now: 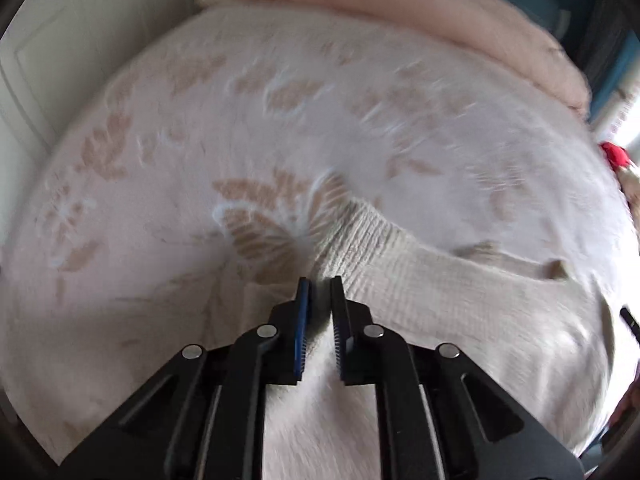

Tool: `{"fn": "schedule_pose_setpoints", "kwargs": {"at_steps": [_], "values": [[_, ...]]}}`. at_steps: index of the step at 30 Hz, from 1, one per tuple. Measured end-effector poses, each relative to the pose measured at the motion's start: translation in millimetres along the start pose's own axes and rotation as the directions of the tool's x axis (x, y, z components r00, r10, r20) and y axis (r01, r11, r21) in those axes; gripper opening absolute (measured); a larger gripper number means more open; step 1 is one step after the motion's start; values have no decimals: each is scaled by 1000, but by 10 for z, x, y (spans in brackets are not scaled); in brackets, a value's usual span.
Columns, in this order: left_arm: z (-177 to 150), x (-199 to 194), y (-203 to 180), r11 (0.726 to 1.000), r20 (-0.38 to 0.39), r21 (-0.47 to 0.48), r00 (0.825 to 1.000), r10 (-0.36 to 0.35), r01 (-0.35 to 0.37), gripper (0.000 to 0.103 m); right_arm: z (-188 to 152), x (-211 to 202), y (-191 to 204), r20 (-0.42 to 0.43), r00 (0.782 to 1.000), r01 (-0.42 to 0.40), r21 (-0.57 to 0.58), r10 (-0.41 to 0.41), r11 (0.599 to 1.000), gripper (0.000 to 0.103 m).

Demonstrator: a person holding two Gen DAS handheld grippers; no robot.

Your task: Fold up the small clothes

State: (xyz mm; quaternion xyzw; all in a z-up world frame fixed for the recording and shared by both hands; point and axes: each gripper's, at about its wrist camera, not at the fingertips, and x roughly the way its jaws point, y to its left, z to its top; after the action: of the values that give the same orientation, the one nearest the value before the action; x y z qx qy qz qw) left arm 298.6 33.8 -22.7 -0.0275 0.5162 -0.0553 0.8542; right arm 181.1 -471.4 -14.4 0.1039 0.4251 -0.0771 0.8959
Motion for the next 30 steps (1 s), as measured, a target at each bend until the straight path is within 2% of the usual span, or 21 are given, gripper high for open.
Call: {"fn": "schedule_pose_setpoints", "kwargs": {"at_steps": [2,3,5,7,8,9,11,12,13,15,17,18,20,22,23,24,25,26,28,30], "values": [[-199,-317,-159,999,48,46,999,-21,19,11,-123,-252,182,19,999,-41,-42,42,998,22],[-301,-399,-252,997,48,67,998,-40,37,12,-272,-310,319,1,998,-58,-76,59,995,22],[-576,-455,-450,992,17,107,997,-70,68,15,-567,-178,500,-61,998,-23,-152,14,988,22],[-828,-311,-532,989,-55,115,995,-83,89,17,-807,84,434,-153,988,9,-155,-33,988,21],[-964,-170,-479,993,-92,93,994,-63,72,17,-915,119,345,-168,986,2,-125,-23,992,21],[-1039,-87,-393,997,-115,57,992,-49,55,17,-932,-36,275,-144,989,-19,-58,10,998,20],[-1116,-183,-138,996,-83,-40,993,-81,78,17,-907,-315,236,-110,993,-50,-1,50,999,22],[-1117,-266,-46,998,-64,-52,997,-34,31,17,-908,-489,224,-77,995,-65,6,66,998,24],[-1117,-354,51,998,-32,-60,999,24,-26,17,-937,-580,232,-70,996,-64,-11,63,998,31],[-1118,-451,226,993,-5,-87,997,82,-82,18,-1075,-528,258,-108,994,-24,-84,14,996,38],[-1161,-447,380,989,-42,-143,999,24,-30,18,-1260,-313,194,-175,984,21,-126,-43,992,35],[-1217,-429,414,986,-67,-167,998,-1,-10,18,-1347,-291,153,-172,985,11,-114,-31,993,35],[-1307,-470,378,990,-73,-141,997,16,-26,18,-1315,-459,180,-139,990,2,-61,-10,998,36],[-1437,-566,297,994,-60,-108,998,23,-29,27,-1291,-643,212,-94,996,-15,-29,12,999,39],[-1513,-616,266,994,-58,-109,998,6,-12,37,-1295,-683,231,-88,996,-13,-27,11,1000,42],[-1584,-656,257,993,-55,-121,998,-16,9,43,-1304,-697,255,-96,995,4,-39,-7,999,45],[-1628,-683,244,990,-55,-140,998,-41,33,43,-1343,-700,238,-106,994,20,-46,-25,999,45],[-1696,-702,261,980,-64,-184,994,-88,75,46,-1386,-703,226,-119,992,30,-41,-35,999,45],[-1800,-675,341,946,-63,-282,980,-188,163,64,-1500,-791,131,-133,991,-4,30,8,1000,46],[-1952,-642,482,877,-22,-427,968,-251,218,70,-1591,-826,-6,-136,987,-63,127,80,990,55]]}}
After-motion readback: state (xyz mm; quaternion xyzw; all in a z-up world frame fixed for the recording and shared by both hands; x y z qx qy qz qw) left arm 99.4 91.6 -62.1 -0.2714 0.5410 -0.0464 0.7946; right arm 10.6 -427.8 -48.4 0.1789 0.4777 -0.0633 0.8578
